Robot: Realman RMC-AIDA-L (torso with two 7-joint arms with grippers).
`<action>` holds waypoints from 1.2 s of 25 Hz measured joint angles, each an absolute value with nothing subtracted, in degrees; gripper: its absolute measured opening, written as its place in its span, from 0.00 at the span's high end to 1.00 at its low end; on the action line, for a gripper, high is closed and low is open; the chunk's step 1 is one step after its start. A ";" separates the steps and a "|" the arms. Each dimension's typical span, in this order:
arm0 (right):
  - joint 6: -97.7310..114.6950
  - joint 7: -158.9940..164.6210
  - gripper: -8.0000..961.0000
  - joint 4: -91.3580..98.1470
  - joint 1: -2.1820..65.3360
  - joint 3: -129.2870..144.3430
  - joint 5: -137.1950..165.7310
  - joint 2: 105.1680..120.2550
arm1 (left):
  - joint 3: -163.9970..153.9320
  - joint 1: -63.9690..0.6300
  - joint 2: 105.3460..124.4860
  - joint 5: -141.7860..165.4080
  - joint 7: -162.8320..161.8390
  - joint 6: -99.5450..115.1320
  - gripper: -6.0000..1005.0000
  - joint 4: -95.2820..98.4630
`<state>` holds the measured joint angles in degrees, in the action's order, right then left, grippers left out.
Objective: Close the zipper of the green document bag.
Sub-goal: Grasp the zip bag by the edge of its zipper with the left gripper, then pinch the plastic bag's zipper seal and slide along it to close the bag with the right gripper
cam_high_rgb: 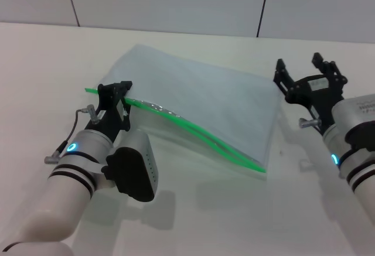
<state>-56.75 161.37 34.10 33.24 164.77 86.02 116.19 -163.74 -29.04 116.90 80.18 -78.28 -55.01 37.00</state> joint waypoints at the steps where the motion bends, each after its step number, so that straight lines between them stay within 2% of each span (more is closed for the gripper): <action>1: -56.75 161.36 0.18 34.61 33.06 164.77 86.89 116.18 | -163.74 -29.04 116.90 80.32 -78.59 -55.02 0.93 37.00; 10: -55.12 161.35 0.18 38.66 30.56 164.88 102.04 115.95 | -163.74 -28.89 116.80 81.25 -80.43 -56.00 0.94 37.00; 20: -49.25 161.37 0.18 42.19 30.71 164.89 111.85 115.22 | -163.74 -28.64 116.73 83.75 -80.95 -57.98 0.94 37.00; 23: -48.32 161.37 0.18 44.39 30.69 164.88 114.18 114.19 | -163.74 -28.61 116.70 84.28 -80.95 -58.00 0.94 37.00; 27: -45.13 161.37 0.18 48.61 30.86 164.89 116.42 111.87 | -163.74 -28.56 116.63 85.27 -80.95 -58.02 0.94 36.91; 30: -43.18 161.21 0.18 50.23 31.19 164.83 117.09 111.04 | -163.74 -28.54 116.62 86.26 -80.95 -58.07 0.94 36.90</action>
<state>-43.18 161.21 50.23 31.19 164.83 117.09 111.04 -163.74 -28.54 116.62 86.26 -80.95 -58.07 36.90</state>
